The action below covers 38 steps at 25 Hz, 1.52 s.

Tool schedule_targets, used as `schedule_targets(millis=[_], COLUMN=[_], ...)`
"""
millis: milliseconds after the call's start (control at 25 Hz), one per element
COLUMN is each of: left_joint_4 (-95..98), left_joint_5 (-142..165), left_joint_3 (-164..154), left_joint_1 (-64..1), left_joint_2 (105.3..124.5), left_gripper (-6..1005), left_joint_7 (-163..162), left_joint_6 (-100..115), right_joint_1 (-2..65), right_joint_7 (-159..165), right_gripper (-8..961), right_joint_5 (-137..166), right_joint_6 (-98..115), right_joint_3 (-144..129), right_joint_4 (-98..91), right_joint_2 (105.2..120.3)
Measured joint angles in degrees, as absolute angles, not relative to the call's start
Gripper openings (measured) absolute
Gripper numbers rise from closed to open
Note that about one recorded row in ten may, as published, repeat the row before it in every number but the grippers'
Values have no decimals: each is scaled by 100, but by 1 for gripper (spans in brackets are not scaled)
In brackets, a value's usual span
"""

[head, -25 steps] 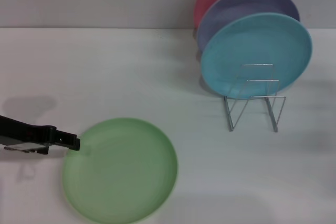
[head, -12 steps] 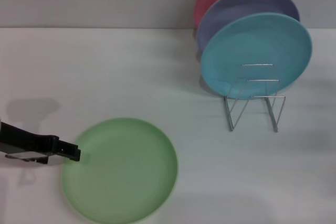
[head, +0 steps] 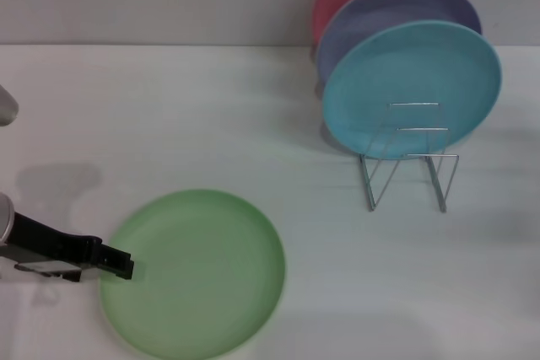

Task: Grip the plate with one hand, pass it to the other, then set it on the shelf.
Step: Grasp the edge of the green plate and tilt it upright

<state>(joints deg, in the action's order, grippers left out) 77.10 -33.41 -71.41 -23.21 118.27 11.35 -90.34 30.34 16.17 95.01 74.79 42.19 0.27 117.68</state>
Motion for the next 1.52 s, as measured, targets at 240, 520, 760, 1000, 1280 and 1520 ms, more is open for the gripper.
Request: schedule_targets(millis=[240,520,760,1000,1280,1520], left_joint_4=[7663,7448,7417,7409,7400,7400], left_joint_5=[-3342,-3343,-3334,-3334,-3336,-3327], left_joint_3=[-7222,-7298,-7314,-7314,-7312,-7312], left_joint_1=[-2325,-2400,-2461,-2473,-2487,-2504], left_joint_2=[11837,11837,11831,11821,11819,11812], left_gripper=[792,778,766,579,360,326], left_joint_7=[1136,1150,1179,1188,1191,1194], left_joint_6=[-8960,-8849,-8834,-8818,-8815,-8817], right_joint_1=[3032,3032,3024,3023,3028,3033], right_joint_7=[1617,1618,1645,1658,1665,1665], right_gripper=[625,625,625,624,624,624], right_joint_5=[9501,9501,9501,9501,9501,9501], right_joint_6=[7480,7509,7517,7522,7524,7524], right_joint_3=[4218,4219,4218,4219,4219,4219], right_joint_4=[27,27,27,27,26,26], right_joint_2=[11762,11759,11759,11759,11759,11759])
